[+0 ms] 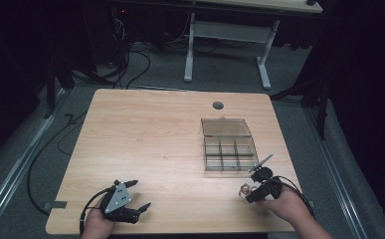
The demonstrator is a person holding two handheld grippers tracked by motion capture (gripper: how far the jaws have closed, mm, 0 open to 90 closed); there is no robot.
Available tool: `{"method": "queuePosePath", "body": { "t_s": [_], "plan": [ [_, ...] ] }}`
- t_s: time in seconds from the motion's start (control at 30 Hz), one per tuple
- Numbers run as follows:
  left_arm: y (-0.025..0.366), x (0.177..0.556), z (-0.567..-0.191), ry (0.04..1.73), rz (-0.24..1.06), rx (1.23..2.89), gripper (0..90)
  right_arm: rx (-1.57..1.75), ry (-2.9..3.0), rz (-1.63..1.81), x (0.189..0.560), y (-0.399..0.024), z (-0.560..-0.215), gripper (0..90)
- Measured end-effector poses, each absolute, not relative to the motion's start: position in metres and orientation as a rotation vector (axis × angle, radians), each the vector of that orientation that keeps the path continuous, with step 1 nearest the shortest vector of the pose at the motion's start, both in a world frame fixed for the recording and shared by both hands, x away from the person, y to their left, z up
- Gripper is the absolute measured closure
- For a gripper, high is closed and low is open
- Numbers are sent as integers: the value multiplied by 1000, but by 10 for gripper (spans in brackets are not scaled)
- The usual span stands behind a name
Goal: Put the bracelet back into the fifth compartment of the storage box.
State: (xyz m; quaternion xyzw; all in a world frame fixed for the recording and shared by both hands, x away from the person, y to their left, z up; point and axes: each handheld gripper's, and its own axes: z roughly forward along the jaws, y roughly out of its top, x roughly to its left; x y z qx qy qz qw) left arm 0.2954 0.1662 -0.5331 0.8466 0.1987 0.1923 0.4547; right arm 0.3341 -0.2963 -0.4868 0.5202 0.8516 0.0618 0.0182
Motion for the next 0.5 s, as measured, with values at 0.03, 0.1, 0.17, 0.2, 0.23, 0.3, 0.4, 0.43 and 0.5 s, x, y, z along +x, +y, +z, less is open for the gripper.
{"method": "queuePosePath", "body": {
  "t_s": [0.03, 0.1, 0.17, 0.2, 0.23, 0.3, 0.4, 0.43, 0.5],
  "plan": [
    [166, 295, -533, 489, 475, 2086, 157, 1613, 2644, 190, 335, -296, -487, 338],
    [166, 295, -533, 488, 476, 2085, 157, 1625, 2637, 201, 336, -295, -487, 335],
    [166, 295, -533, 488, 476, 2085, 158, 1622, 2633, 196, 337, -294, -487, 333],
    [166, 295, -533, 488, 475, 2086, 158, 1623, 2633, 201, 338, -293, -488, 331],
    [166, 295, -533, 488, 475, 2086, 158, 1628, 2624, 191, 340, -292, -489, 324],
    [166, 295, -533, 489, 473, 2086, 158, 1626, 2628, 178, 342, -290, -491, 316],
    [166, 296, -533, 489, 471, 2088, 158, 1580, 2623, 148, 343, -286, -492, 350],
    [166, 296, -533, 489, 471, 2088, 158, 1580, 2623, 148, 343, -286, -492, 350],
    [166, 295, -533, 486, 470, 2091, 158, 1556, 2639, 151, 342, -284, -491, 421]
  ]
}}
